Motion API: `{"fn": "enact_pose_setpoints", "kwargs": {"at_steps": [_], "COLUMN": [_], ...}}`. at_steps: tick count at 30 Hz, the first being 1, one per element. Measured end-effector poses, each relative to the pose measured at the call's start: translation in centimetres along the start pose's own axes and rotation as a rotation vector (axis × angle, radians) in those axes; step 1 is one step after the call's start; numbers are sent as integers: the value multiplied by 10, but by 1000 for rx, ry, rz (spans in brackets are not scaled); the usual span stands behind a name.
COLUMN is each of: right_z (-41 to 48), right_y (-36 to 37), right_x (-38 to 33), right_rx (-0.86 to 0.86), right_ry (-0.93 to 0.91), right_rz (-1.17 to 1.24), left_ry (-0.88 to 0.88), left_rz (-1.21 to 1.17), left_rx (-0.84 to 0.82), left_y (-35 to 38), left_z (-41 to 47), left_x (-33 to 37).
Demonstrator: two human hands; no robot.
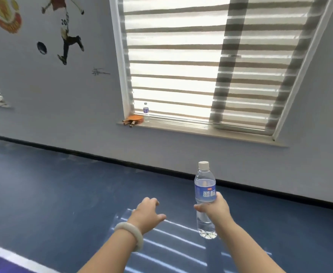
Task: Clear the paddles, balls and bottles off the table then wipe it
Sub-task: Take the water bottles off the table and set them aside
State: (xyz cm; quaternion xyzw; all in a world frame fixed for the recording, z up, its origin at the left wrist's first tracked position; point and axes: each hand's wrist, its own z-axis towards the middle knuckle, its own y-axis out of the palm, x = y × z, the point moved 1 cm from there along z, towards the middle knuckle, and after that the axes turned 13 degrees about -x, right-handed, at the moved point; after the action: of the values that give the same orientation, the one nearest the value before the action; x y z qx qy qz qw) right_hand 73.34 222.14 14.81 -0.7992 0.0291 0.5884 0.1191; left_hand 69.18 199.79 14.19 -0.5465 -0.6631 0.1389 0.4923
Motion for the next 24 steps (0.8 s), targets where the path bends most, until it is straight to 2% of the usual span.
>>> {"fn": "enact_pose_setpoints", "kwargs": {"at_steps": [7,17,24], "right_z": [174,430,581], "right_y": [48,111,141], "right_x": [-55,-139,-178], "right_rx": [-166,-90,-113], "right_ry": [-10,13,67], "right_rz": [15,48,65], "left_ry": [-113,-77,-110], "left_rz": [-105,-107,-111], "left_rx": [19,22,-17], "left_y": [-90,-269,-353], "left_z": [144,365,495], "left_x": [-16,-47,-63]}}
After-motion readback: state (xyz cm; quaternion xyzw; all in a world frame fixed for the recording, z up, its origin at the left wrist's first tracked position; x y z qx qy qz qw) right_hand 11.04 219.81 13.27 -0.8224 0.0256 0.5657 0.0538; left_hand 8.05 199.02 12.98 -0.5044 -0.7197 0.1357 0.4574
